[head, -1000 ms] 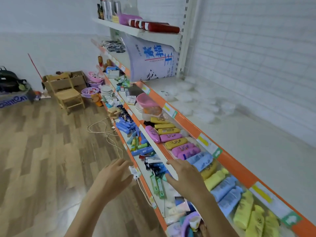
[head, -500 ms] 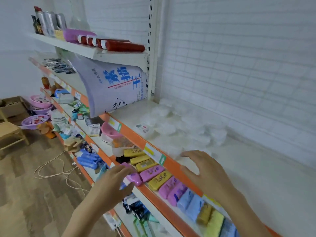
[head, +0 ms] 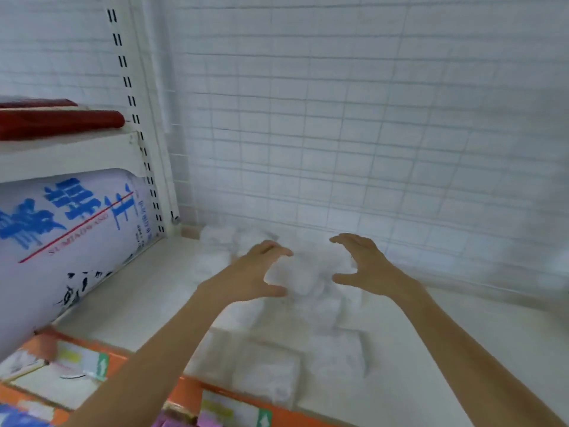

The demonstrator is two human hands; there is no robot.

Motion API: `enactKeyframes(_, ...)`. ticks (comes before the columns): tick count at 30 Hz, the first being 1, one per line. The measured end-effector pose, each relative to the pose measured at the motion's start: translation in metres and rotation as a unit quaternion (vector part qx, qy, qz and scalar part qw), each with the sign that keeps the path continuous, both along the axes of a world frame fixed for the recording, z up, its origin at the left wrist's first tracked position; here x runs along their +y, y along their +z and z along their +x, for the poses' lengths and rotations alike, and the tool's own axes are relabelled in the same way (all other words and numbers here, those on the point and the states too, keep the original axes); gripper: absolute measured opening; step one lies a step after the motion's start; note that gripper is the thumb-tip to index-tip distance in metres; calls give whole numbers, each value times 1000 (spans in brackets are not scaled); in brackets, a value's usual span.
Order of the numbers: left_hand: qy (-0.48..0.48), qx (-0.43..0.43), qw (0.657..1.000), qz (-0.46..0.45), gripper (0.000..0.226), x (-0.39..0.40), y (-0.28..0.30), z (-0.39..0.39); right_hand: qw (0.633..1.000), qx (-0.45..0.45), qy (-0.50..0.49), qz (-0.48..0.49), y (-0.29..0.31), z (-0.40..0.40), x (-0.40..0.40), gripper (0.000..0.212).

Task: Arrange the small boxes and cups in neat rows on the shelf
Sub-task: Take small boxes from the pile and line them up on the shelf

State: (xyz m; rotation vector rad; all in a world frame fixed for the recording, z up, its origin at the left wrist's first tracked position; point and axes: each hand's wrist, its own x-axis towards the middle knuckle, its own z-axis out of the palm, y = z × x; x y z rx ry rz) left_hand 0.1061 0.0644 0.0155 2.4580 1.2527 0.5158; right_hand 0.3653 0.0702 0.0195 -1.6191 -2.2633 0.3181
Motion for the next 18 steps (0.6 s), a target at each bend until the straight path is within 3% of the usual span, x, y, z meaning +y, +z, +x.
enactKeyframes(2,-44,33,998,-37,75,23,-4,12,997,-3,-10,-79,-5,0,11,90)
enactKeyframes(4,-84,51,994,-56,78,40,-9,18,994,14,-21,-109,-12,-3,16,96)
enactKeyframes(12,-157,30,986,-54,88,70,-23,-2,980,129,-135,-63,-18,-23,7,63)
enactKeyframes(18,-190,13,979,-74,86,76,-29,-15,972,134,-193,-16,-25,-46,-2,55)
